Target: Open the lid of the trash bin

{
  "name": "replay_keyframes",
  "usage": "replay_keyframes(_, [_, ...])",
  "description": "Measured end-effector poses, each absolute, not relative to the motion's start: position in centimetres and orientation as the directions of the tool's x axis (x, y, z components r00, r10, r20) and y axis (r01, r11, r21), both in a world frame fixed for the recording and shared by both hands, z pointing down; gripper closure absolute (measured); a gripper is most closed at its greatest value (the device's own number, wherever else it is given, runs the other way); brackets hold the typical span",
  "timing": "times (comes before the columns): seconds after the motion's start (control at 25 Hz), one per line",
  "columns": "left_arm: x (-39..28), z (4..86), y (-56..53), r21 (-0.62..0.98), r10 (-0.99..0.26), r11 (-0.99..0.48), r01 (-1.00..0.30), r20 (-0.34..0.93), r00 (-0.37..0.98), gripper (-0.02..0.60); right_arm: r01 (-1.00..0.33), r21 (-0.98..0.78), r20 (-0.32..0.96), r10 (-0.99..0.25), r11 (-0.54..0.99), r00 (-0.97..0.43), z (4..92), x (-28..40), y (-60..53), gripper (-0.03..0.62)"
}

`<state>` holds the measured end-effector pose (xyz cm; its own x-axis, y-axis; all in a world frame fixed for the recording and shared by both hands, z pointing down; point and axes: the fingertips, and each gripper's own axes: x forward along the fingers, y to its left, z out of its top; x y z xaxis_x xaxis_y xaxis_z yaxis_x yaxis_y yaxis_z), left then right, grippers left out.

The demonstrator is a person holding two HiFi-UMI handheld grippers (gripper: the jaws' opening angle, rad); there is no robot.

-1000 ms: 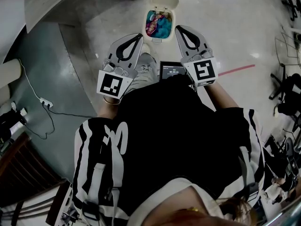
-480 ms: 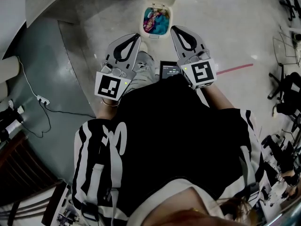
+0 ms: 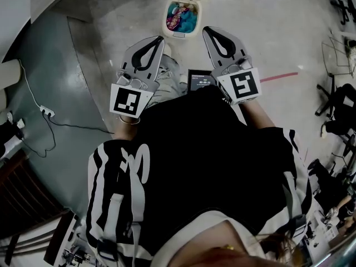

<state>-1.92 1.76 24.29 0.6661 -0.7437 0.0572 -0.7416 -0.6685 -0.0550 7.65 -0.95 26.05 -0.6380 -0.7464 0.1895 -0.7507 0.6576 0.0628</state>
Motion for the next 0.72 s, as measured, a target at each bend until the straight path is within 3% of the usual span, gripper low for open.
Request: replay_keyframes(0.72, [-1.7, 24.3, 5.0, -0.06, -0.753, -0.658, -0.75, 0.052, 0.656, 0.574, -0.723, 0.051, 0.188, -0.717, 0.689, -0.671, 24.8, 7.5, 2.6, 0.586])
